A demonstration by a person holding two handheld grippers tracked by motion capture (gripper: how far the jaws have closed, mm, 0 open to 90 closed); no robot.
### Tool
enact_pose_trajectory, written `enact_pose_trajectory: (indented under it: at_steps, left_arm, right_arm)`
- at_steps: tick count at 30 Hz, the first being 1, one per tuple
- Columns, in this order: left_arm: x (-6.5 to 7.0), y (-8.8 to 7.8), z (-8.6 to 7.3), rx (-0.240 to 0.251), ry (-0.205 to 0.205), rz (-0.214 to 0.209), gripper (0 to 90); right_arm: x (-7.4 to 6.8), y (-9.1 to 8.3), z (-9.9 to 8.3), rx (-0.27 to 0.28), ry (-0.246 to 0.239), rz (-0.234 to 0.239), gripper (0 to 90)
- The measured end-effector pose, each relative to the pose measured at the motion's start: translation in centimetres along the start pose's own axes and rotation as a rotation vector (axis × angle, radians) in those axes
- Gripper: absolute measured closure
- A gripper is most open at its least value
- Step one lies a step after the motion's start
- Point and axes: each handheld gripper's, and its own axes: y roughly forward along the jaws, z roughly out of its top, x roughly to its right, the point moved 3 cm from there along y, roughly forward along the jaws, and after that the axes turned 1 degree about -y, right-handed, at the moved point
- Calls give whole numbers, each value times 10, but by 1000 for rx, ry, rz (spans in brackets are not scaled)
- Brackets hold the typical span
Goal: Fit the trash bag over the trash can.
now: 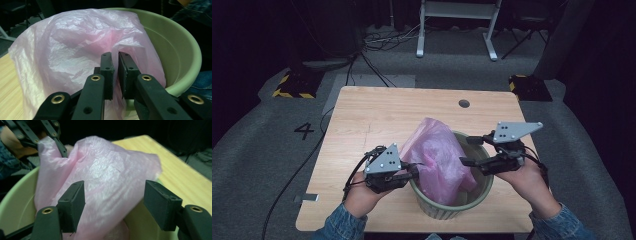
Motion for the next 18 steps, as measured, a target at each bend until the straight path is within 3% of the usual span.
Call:
enact_pose_trajectory:
  at_steps: [2,5,7,11,18]
  left_arm:
    - [3,1,2,-4,14,-4,820]
    - [5,2,4,-3,24,3,797]
    - [6,0,3,-7,25,10,758]
    - [6,-6,-4,-7,17,48,609]
    - [-8,-25,-15,55,-85,102,495]
  right_arm:
    - [-1,10,0,-41,-1,26,401]
    - [-8,21,-3,-166,-59,61,775]
    - [-15,24,-6,-234,-102,59,882]
    - [-26,24,-13,-324,-134,59,891]
    - [-38,15,-23,-374,-136,69,793]
